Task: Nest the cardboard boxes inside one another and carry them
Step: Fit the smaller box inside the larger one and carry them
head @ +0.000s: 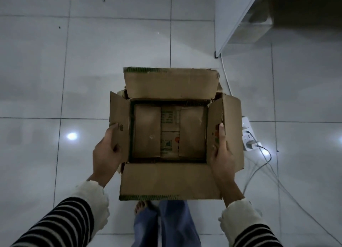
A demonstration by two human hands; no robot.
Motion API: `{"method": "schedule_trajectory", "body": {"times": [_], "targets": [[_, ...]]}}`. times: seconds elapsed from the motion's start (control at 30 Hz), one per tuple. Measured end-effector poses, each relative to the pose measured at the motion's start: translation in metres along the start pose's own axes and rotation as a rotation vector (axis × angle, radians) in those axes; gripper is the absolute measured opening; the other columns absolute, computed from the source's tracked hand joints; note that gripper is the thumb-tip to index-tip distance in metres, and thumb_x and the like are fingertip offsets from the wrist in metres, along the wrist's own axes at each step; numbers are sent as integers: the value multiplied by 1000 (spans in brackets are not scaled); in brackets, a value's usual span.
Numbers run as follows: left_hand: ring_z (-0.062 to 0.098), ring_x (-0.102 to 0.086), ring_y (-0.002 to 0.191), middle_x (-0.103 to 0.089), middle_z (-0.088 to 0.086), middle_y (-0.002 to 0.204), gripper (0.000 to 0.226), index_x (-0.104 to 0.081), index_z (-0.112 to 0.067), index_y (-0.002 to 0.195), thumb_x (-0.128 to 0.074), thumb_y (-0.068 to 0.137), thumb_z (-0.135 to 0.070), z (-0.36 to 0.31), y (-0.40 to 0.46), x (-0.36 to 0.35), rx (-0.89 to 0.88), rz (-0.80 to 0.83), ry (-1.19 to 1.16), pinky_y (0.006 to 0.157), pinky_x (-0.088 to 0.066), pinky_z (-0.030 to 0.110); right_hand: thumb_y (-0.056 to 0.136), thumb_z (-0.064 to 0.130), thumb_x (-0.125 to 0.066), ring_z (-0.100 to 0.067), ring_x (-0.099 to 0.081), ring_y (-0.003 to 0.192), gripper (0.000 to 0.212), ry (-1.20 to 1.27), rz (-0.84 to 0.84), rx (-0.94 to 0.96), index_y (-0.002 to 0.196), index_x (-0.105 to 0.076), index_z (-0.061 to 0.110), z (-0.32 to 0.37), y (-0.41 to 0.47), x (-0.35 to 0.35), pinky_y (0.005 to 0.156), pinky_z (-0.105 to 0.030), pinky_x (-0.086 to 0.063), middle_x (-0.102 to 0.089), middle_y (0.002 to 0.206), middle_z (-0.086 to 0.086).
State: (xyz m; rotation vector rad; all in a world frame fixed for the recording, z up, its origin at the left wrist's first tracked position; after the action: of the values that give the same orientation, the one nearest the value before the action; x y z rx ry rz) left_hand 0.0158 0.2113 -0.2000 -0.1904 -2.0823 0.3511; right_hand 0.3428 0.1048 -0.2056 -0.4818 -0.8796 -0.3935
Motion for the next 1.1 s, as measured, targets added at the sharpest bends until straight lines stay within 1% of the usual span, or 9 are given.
{"method": "schedule_trajectory", "body": {"times": [0.17,0.27,0.4,0.5,0.6,0.67,0.8,0.93,1.1], "targets": [[38,-61,89,-64,18,112,64,-33,-23,136,-50,81,5,10,-9,-23,28,62,-2,75,-52,41,90,9,-51,-10,-43,53,74,-80,14,-8,144,-7,31,-19,-3,-19,53,-27,-44,-55,80,-5],[40,-58,102,-55,16,126,63,-35,-22,136,-52,81,5,10,2,-35,14,69,12,85,-52,48,87,11,-56,-18,-52,62,75,-180,35,-9,146,-11,25,-26,10,-30,53,-29,-45,-62,96,-12],[40,-59,97,-49,16,130,65,-35,-17,137,-54,79,7,8,20,-54,-42,92,99,82,-53,46,85,7,-56,-30,-61,79,80,-253,109,8,146,-7,21,-35,26,-49,62,-39,-52,-61,108,-16],[42,-59,97,-48,19,132,63,-34,-12,138,-54,81,4,9,26,-72,-82,130,157,82,-53,45,86,5,-55,-28,-61,70,83,-332,185,5,146,1,19,-44,33,-67,54,-34,-47,-59,108,-18],[40,-60,86,-51,20,123,61,-34,-9,139,-54,82,-1,10,27,-87,-113,169,273,67,-53,42,86,6,-56,-25,-61,69,83,-431,252,30,146,1,15,-51,34,-83,52,-32,-44,-58,110,-18],[37,-59,85,-50,17,122,62,-33,-10,140,-55,83,-4,13,27,-93,-96,192,374,63,-51,41,87,9,-57,-26,-63,74,80,-492,283,58,145,-3,12,-54,33,-90,55,-34,-49,-59,109,-18],[36,-55,99,-42,17,125,70,-27,-12,142,-60,81,-4,17,23,-98,-56,214,524,73,-53,43,80,9,-66,-35,-60,93,82,-653,297,80,143,-15,6,-60,34,-91,64,-42,-53,-61,109,-21],[32,-49,104,-34,16,127,77,-23,-11,142,-62,76,-2,20,18,-104,-115,225,662,84,-47,40,72,5,-72,-38,-55,89,71,-790,185,229,134,-37,-3,-47,37,-81,69,-45,-51,-64,97,-23],[36,-39,114,-34,20,131,79,-25,-11,142,-65,75,-6,27,17,-101,-197,194,717,93,-38,46,67,3,-72,-42,-49,101,75,-881,137,216,134,-37,-2,-55,36,-65,85,-55,-42,-51,114,-27]]}}
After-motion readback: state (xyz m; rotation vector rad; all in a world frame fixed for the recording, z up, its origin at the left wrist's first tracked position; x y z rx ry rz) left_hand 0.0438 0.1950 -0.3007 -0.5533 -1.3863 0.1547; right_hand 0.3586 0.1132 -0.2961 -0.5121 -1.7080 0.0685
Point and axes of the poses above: each hand's wrist, its own y-axis towards the middle knuckle, its own x-axis out of the back of the hand, z = x × y, the point moved 7 cm from there along y, towards the middle knuckle
